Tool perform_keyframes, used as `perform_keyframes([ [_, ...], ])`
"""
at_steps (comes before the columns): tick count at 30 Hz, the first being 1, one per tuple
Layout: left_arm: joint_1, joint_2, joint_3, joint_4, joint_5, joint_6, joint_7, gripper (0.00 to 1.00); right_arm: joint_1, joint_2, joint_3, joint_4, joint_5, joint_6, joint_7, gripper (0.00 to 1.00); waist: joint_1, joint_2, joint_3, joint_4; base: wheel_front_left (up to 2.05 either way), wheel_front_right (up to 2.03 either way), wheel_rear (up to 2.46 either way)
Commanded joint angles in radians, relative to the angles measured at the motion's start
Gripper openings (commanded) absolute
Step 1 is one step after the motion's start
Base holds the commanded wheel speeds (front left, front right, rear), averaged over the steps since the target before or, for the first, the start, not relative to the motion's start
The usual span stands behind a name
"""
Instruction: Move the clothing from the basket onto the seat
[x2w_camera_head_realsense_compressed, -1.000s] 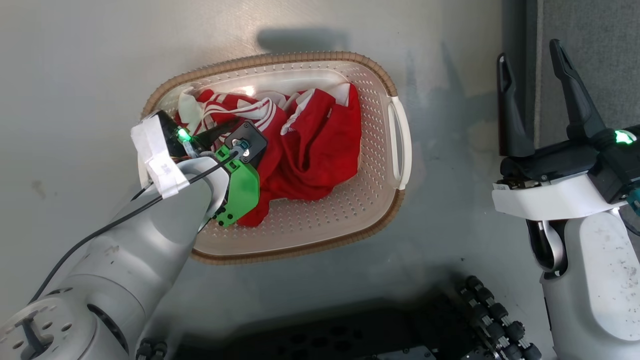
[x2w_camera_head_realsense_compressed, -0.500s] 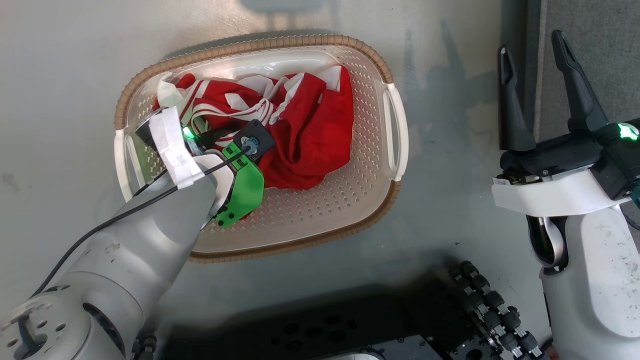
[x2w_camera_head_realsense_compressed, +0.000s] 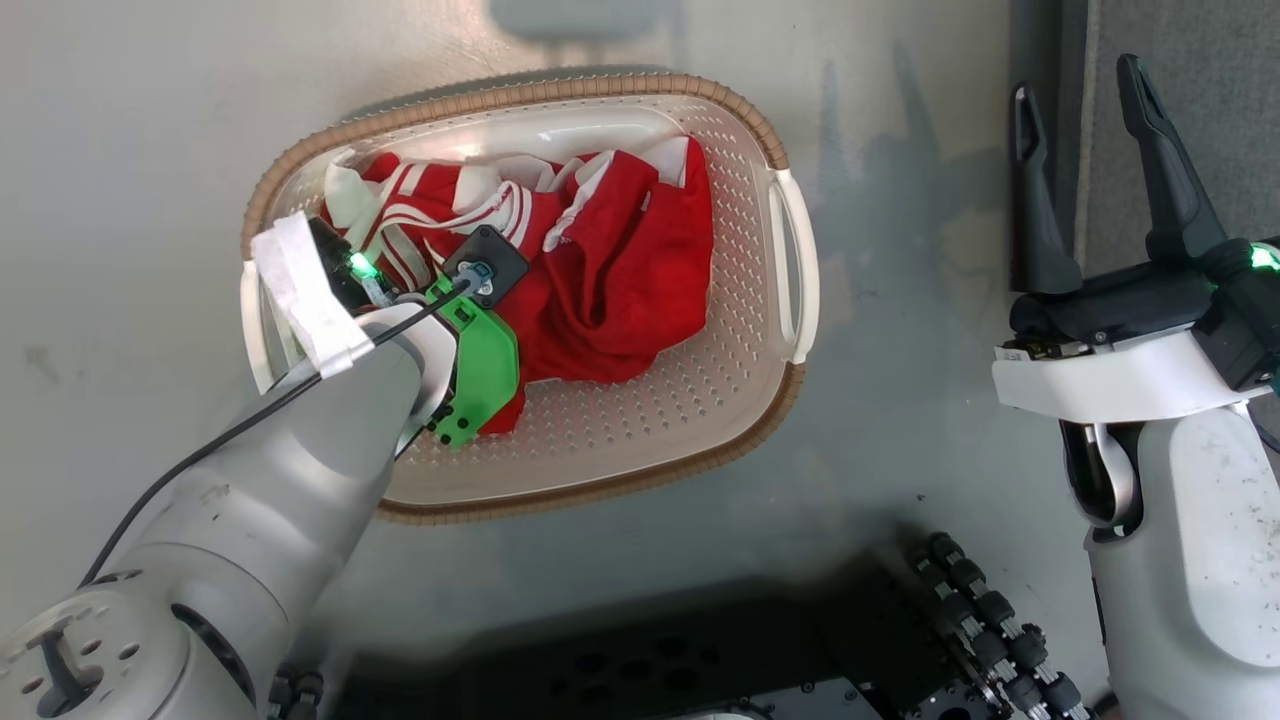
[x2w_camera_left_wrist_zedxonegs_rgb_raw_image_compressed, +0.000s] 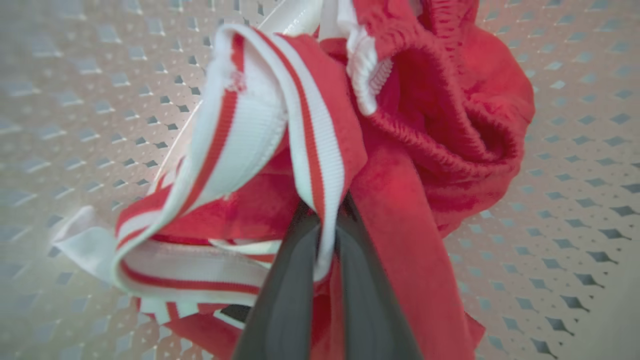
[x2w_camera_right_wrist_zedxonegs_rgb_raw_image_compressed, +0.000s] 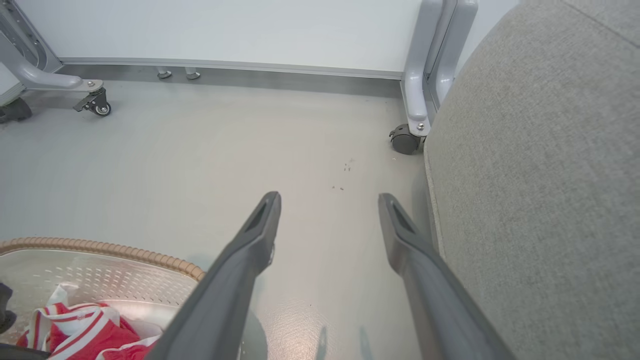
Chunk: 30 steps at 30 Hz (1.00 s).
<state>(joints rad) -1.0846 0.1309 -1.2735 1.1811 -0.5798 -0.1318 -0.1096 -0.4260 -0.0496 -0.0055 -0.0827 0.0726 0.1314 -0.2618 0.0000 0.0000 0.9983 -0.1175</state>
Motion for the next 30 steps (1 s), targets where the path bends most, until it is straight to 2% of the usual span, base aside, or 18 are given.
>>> perform_keyframes([
  [1,0.005,-0.003,0.005,0.011,-0.024,0.002,-0.018,0.0,-0.003,-0.002,-0.004,0.006,0.006,-0.001,-0.005,1.0,0.0,0.0,-0.029,0.014,0.0,0.0,0.0],
  [7,0.064,-0.028,0.057,0.043,-0.108,0.002,-0.103,0.0,0.021,-0.002,0.002,0.026,0.005,-0.001,-0.005,1.0,0.0,0.0,-0.117,0.042,0.0,0.0,0.0],
  [14,0.154,-0.036,0.088,0.038,-0.136,0.007,-0.154,0.0,0.057,-0.006,0.012,0.06,0.009,-0.001,-0.005,1.0,0.0,0.0,-0.264,0.065,0.0,0.0,0.0],
  [20,0.24,-0.007,0.158,-0.104,-0.103,0.051,-0.156,0.0,0.108,-0.005,0.016,0.09,0.014,-0.001,-0.005,1.0,0.0,0.0,-0.405,0.086,0.0,0.0,0.0],
  [30,0.444,0.052,0.342,-0.368,0.006,0.121,-0.156,0.0,0.207,-0.003,0.051,0.142,0.025,-0.001,-0.005,1.0,0.0,0.0,-0.648,0.087,0.0,0.0,0.0],
])
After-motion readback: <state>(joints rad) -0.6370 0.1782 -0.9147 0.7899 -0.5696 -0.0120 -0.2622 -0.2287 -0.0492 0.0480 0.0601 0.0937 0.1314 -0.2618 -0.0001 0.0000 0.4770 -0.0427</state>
